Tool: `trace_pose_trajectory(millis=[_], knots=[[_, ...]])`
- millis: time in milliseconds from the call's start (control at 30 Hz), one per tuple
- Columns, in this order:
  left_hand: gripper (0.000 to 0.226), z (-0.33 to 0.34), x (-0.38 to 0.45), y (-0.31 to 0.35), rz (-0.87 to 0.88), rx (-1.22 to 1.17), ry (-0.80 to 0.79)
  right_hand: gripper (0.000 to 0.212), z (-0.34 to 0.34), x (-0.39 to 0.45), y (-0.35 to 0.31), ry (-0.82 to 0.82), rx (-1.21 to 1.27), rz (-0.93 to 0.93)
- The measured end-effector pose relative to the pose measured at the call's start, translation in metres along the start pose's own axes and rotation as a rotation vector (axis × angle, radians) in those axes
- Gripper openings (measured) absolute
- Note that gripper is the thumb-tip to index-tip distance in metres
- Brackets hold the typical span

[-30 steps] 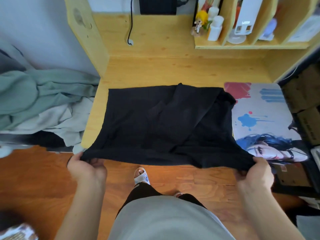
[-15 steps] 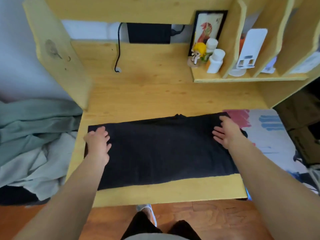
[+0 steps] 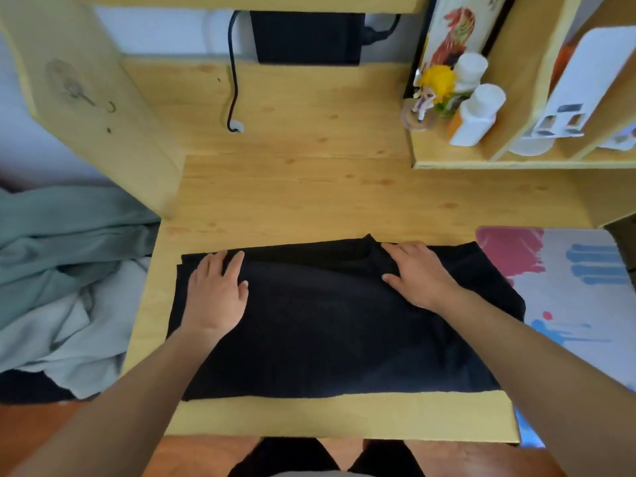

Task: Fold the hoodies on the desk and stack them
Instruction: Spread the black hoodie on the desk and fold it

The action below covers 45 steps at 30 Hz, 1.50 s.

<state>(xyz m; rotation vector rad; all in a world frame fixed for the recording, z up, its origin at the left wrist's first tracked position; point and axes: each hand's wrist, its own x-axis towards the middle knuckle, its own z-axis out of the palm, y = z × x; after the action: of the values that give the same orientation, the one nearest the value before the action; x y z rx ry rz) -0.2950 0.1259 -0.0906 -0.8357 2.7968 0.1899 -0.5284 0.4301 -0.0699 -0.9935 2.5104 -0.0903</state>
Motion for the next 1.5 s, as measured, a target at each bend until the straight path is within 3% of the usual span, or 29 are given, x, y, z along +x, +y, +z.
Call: trace_pose_trajectory(millis=[67,167,267,433,533,600,667,767,833,967,1033,1167,1300,1500], knots=[[0.061,-0.003,-0.007,0.002,-0.038,-0.015,-0.004,0.052,0.000,0.011,0.000,-0.025,-0.047,-0.032],[0.068,0.002,-0.025,0.005,-0.087,-0.034,-0.082,0.030,0.004,0.015,0.005,0.140,0.014,-0.126],[0.072,0.018,-0.041,-0.003,-0.242,-0.097,-0.290,0.037,-0.001,0.011,0.008,0.315,0.122,0.005],[0.072,0.025,-0.044,-0.012,-0.240,-0.074,-0.366,0.042,-0.003,0.031,0.000,0.079,-0.045,0.233],[0.073,0.019,-0.042,-0.011,-0.243,-0.079,-0.361,0.032,0.007,0.035,-0.008,0.244,-0.067,0.191],[0.070,0.012,-0.036,-0.009,-0.237,-0.052,-0.324,0.030,0.012,0.024,-0.012,0.384,-0.109,0.002],[0.059,0.002,-0.026,-0.010,-0.221,-0.005,-0.190,0.042,0.015,0.015,-0.011,0.321,-0.152,-0.137],[0.048,-0.008,-0.005,-0.021,-0.144,0.028,0.025,0.052,0.014,0.019,-0.003,0.148,-0.084,0.047],[0.045,-0.008,0.009,-0.033,-0.044,0.076,0.056,0.039,0.012,0.021,0.001,0.179,-0.031,0.023],[0.030,-0.004,0.025,-0.049,0.115,0.123,0.034,0.013,0.000,0.012,-0.004,0.410,0.075,-0.198],[0.023,-0.002,0.030,-0.052,0.121,0.092,0.072,0.016,-0.008,0.014,-0.011,0.391,0.151,-0.133],[0.018,-0.006,0.032,-0.052,0.084,-0.004,0.077,0.021,-0.001,0.040,-0.018,0.111,0.169,0.080],[0.023,-0.032,0.027,-0.050,0.013,-0.088,0.133,0.022,0.008,0.060,-0.021,0.095,0.177,0.214],[0.023,-0.040,0.057,-0.056,0.151,-0.034,0.180,0.021,0.017,0.063,-0.017,0.125,0.212,0.226]])
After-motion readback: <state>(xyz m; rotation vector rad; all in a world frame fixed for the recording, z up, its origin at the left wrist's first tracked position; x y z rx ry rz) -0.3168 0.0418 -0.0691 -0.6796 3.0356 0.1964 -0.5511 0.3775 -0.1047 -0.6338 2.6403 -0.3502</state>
